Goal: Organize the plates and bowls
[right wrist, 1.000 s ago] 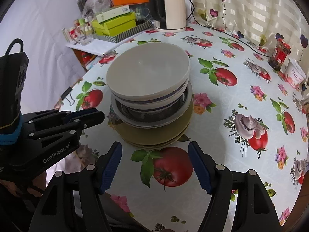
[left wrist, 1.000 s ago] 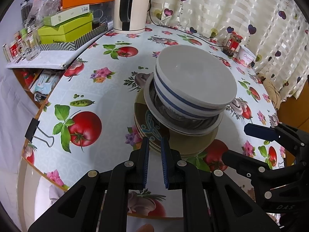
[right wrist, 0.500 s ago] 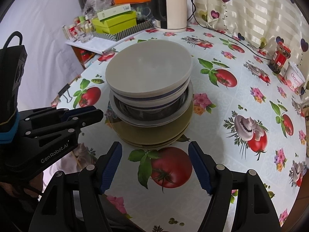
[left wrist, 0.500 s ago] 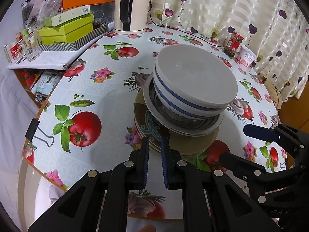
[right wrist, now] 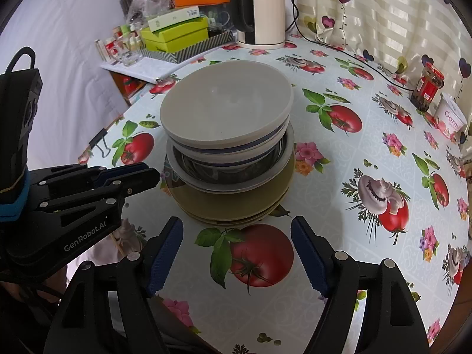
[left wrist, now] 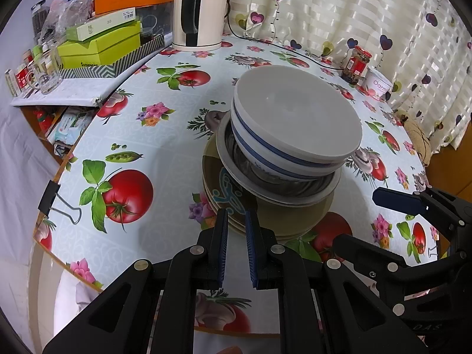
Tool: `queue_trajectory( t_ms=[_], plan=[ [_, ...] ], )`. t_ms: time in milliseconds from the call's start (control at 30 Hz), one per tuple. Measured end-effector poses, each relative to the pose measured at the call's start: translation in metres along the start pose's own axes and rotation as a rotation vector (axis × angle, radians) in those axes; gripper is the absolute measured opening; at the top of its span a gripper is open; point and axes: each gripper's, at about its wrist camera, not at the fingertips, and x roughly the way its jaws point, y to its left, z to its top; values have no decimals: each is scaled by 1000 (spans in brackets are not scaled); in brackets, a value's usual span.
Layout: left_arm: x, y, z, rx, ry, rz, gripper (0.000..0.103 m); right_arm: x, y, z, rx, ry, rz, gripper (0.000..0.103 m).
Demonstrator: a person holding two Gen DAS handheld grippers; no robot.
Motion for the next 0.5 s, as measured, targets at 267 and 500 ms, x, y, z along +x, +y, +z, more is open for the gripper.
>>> queue_trajectory(
  t_ms=[267, 500],
  plan=[
    [0, -1, -1, 1, 1, 1, 13, 0, 0, 0, -1, 0, 1, 76],
    [1, -1, -3, 2, 4, -2, 13, 1, 2, 0, 0, 1, -1, 77]
  ],
)
